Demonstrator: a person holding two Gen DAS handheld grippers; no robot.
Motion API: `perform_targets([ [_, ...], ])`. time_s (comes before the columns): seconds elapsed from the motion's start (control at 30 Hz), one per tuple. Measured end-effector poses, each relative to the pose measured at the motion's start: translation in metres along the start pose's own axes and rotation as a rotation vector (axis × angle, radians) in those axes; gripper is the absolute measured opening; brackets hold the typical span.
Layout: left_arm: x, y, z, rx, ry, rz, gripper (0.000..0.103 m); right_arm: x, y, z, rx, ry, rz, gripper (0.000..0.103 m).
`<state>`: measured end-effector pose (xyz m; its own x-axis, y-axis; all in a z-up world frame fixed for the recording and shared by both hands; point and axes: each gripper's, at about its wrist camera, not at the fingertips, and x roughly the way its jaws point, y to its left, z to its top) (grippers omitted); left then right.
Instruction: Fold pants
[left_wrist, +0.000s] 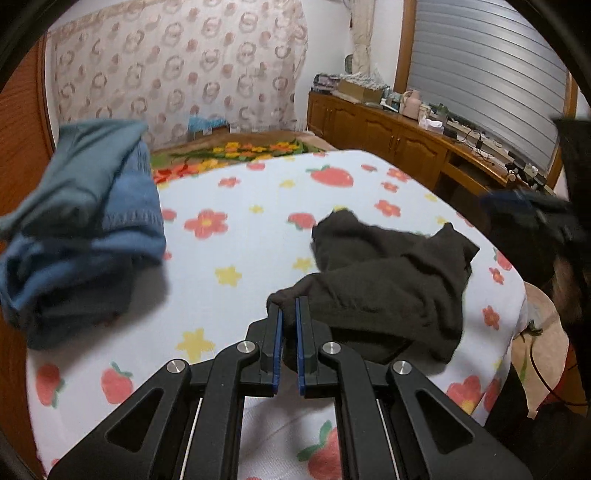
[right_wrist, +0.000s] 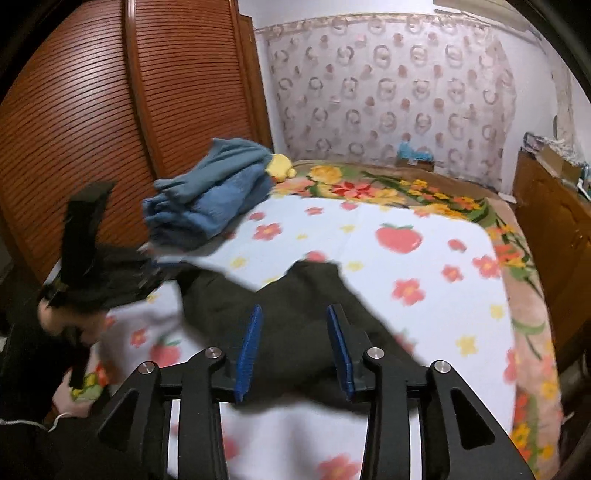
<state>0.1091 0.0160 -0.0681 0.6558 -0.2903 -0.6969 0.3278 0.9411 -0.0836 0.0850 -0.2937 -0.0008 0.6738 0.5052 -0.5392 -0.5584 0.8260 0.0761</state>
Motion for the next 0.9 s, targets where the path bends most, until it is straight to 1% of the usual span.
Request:
perform_targets([
  [0.07, 0.004, 0.002, -0.002, -0.004, 0.011, -0.004, 0.007, 0.021, -0.011, 0.012, -0.02, 0.013, -0.01, 0.042],
  [0.13, 0.008, 0.003, -0.003, -0.009, 0.015, -0.015, 0.007, 0.052, -0.018, 0.022, -0.031, 0.058, -0.023, 0.042],
  [0.23, 0.01, 0.005, -0.001, -0.009, 0.019, -0.025, 0.007, 0.097, -0.022, 0.035, -0.034, 0.109, 0.028, 0.042],
  [0.3, 0.012, 0.007, -0.001, -0.009, 0.024, -0.031, 0.007, 0.121, -0.024, 0.041, -0.034, 0.152, 0.08, 0.042],
  [0.4, 0.014, 0.008, 0.0, -0.011, 0.029, -0.041, 0.007, 0.147, -0.023, 0.045, -0.051, 0.211, 0.103, 0.042],
  [0.53, 0.016, 0.009, 0.002, -0.009, 0.034, -0.054, 0.007, 0.174, -0.027, 0.045, -0.045, 0.288, 0.103, 0.042],
  [0.6, 0.018, 0.01, 0.003, -0.005, 0.036, -0.063, 0.007, 0.185, -0.03, 0.045, -0.043, 0.303, 0.101, 0.042],
  [0.63, 0.019, 0.01, 0.004, -0.004, 0.037, -0.068, 0.007, 0.187, -0.028, 0.045, -0.049, 0.309, 0.116, 0.039],
  [0.67, 0.019, 0.011, 0.005, -0.004, 0.035, -0.074, 0.007, 0.188, -0.027, 0.044, -0.059, 0.315, 0.128, 0.014],
  [0.7, 0.018, 0.011, 0.007, -0.009, 0.029, -0.085, 0.007, 0.19, -0.026, 0.045, -0.074, 0.322, 0.147, 0.005],
  [0.73, 0.017, 0.012, 0.009, -0.013, 0.024, -0.091, 0.007, 0.189, -0.025, 0.048, -0.089, 0.326, 0.161, 0.005],
  [0.83, 0.006, 0.014, 0.022, -0.026, -0.024, -0.106, 0.007, 0.176, -0.026, 0.073, -0.137, 0.265, 0.139, 0.005],
  [0.9, 0.002, 0.016, 0.032, -0.022, -0.051, -0.091, 0.007, 0.173, -0.029, 0.099, -0.157, 0.208, 0.092, 0.005],
])
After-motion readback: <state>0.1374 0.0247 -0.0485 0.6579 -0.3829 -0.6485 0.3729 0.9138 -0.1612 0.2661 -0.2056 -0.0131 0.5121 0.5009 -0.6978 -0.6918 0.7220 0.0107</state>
